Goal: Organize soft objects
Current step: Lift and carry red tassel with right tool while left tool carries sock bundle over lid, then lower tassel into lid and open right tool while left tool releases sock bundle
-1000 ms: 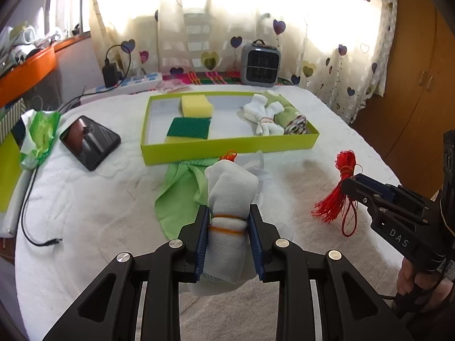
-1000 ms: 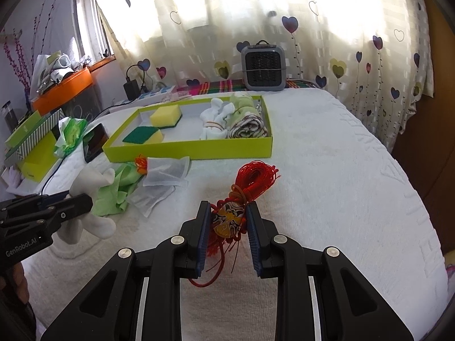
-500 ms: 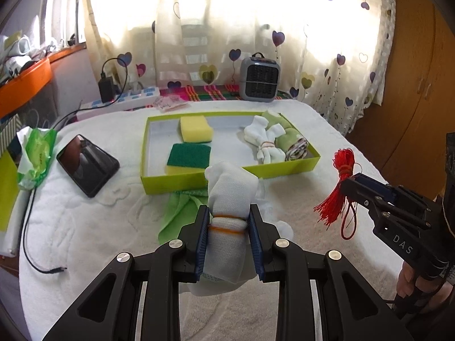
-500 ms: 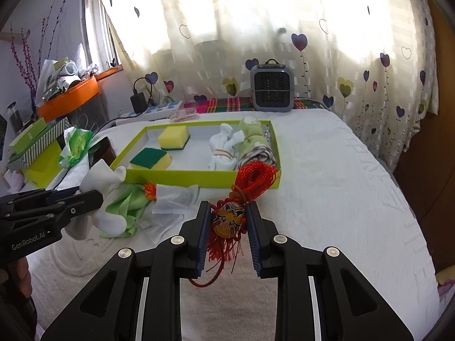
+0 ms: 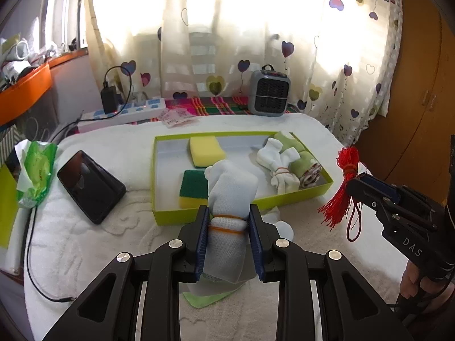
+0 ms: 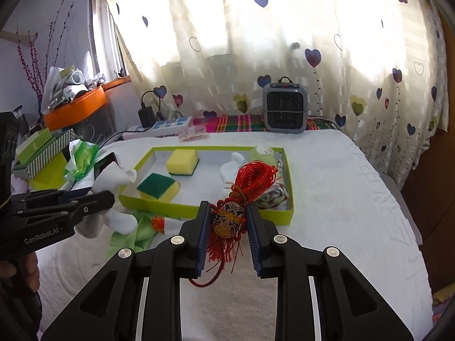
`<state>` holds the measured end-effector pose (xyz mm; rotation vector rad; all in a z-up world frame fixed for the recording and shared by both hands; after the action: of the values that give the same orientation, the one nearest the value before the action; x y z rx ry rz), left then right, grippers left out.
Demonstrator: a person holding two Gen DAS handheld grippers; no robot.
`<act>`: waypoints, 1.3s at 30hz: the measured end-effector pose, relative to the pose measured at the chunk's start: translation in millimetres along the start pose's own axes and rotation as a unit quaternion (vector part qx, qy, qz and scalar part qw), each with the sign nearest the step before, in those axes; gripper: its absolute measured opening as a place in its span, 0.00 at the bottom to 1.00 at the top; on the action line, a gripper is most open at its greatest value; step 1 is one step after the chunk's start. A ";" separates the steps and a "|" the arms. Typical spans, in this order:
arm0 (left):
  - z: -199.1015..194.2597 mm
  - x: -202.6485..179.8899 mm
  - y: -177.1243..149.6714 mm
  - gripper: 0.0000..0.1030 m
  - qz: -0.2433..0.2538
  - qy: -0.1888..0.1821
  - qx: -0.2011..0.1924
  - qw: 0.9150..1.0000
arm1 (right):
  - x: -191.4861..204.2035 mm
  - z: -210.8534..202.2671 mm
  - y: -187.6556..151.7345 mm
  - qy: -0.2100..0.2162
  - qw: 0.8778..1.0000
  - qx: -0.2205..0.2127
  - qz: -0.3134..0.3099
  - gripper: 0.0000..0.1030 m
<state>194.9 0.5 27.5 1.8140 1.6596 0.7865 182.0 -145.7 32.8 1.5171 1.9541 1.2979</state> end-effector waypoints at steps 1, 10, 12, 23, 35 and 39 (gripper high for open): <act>1.8 0.7 1.5 0.25 0.000 0.000 0.001 1.000 | 0.1 1.3 1.5 0.001 1.000 0.000 -0.001 0.25; 21.5 3.8 17.4 0.25 -0.004 -0.005 0.005 1.000 | -0.7 19.1 19.3 0.009 1.000 0.001 -0.010 0.25; 25.9 4.1 19.4 0.25 -0.003 -0.006 0.007 1.000 | -1.5 23.2 22.4 0.010 1.000 0.002 -0.012 0.25; 53.7 14.9 37.5 0.25 -0.016 0.001 0.016 1.000 | -1.9 54.5 44.3 0.028 0.999 0.019 -0.029 0.25; 92.4 28.4 53.7 0.25 -0.020 0.022 0.033 0.999 | -8.7 105.2 44.8 0.043 0.997 0.060 -0.034 0.25; 105.6 28.9 53.2 0.25 -0.019 0.024 0.044 0.999 | -8.8 119.8 41.9 0.046 0.995 0.075 -0.040 0.25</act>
<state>310.5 23.6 -3.2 1.8317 1.7802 0.7579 296.7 -99.9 2.3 1.4519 2.1921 1.2317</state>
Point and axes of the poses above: each gripper's, at about its wrist camera, not at the fingertips, and z roughly the way its jaws point, x to its left, y to its top, the point moved 10 cm from there along z, roughly the way its jaws point, and after that the axes turned 14 degrees about y, right-handed, at the moved point
